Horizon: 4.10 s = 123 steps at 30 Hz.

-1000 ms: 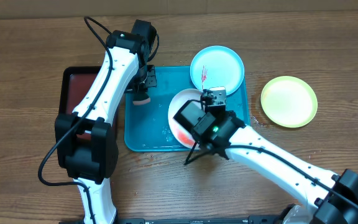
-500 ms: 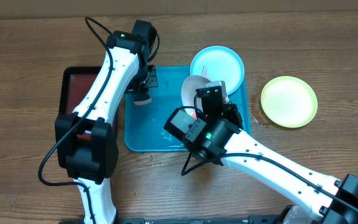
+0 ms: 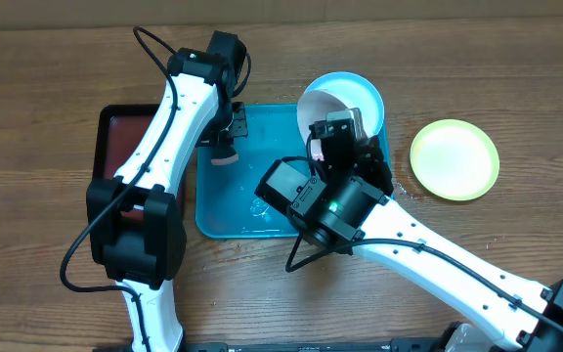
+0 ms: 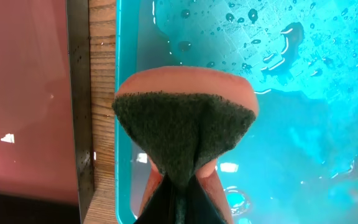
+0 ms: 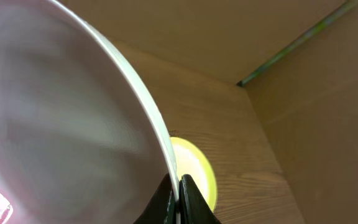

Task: Clean dirty plates on tray and stack at the side
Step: 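Tilt the white plate up with the right gripper to drain it, then carry the white plate right and stack it on the yellow plate, then release the white plate and lift the right gripper, then move the right gripper left to the rim of the remaining white plate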

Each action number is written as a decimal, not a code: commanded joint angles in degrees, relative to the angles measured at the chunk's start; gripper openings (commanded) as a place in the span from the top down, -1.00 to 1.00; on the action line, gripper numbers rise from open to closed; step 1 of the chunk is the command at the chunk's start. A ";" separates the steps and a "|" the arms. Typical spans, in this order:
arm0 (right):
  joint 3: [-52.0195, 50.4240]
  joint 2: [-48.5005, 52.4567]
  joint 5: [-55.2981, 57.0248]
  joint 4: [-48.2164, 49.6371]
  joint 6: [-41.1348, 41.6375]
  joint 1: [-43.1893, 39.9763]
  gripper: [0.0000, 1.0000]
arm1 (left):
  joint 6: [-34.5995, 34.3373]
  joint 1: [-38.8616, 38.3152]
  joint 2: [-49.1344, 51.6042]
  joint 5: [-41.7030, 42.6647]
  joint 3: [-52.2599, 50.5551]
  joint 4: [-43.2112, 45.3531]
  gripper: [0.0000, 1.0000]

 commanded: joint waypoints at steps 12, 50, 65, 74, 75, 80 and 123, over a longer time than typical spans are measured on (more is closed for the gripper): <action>4.24 -1.81 -9.84 -2.32 9.11 -1.11 0.93 | 0.50 -0.42 -0.31 0.48 -0.52 0.04 0.91; -26.43 -1.07 -71.52 33.75 -7.26 -75.34 0.92 | 0.50 -0.44 -0.31 0.50 -0.52 0.44 0.92; -26.21 -1.07 -77.55 34.62 -10.93 -75.32 0.43 | 0.52 -0.44 -0.31 0.48 -0.52 0.63 0.92; -14.14 -3.06 -92.59 23.52 -23.08 -70.34 0.37 | 0.52 -0.42 -0.31 0.48 -0.52 0.90 0.92; -13.77 -3.15 -92.59 23.39 -23.08 -69.20 0.35 | 0.52 -0.44 -0.31 0.50 -0.52 0.92 0.92; -13.73 -3.04 -92.30 24.50 -23.02 -61.11 0.29 | 0.52 -0.44 -0.31 0.50 -0.52 0.90 0.91; -13.73 -3.02 -89.35 33.33 -17.59 -49.22 -1.00 | 1.99 -0.46 -0.31 1.36 -0.52 -0.59 0.91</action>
